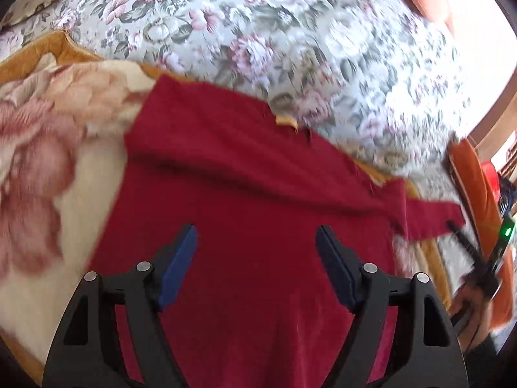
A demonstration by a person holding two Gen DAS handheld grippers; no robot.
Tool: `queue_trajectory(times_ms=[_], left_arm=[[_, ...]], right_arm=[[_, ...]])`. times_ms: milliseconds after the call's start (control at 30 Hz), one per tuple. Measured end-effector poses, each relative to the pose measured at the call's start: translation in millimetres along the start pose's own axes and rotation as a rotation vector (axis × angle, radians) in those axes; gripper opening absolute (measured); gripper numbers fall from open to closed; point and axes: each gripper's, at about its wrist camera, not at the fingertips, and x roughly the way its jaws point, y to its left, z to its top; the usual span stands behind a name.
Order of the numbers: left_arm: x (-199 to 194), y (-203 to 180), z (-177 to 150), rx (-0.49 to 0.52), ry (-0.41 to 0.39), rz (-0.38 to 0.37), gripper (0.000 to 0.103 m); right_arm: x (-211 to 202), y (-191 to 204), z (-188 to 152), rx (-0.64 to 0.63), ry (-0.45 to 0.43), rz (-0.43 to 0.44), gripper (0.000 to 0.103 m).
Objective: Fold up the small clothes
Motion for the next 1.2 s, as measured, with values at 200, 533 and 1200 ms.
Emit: queue_trajectory(times_ms=[200,533,1200], left_arm=[[12,-19,-27,0.077,-0.005,0.067,0.076],[22,-16,-29,0.070,0.022,0.066,0.077],[23,-15,-30,0.069,0.020,0.071,0.078]], right_arm=[[-5,-138,20,0.177,-0.043,-0.194,0.059],[36,-195,46,0.217,-0.021,-0.063,0.059],[53,-187,41,0.276,-0.020,0.099,0.040]])
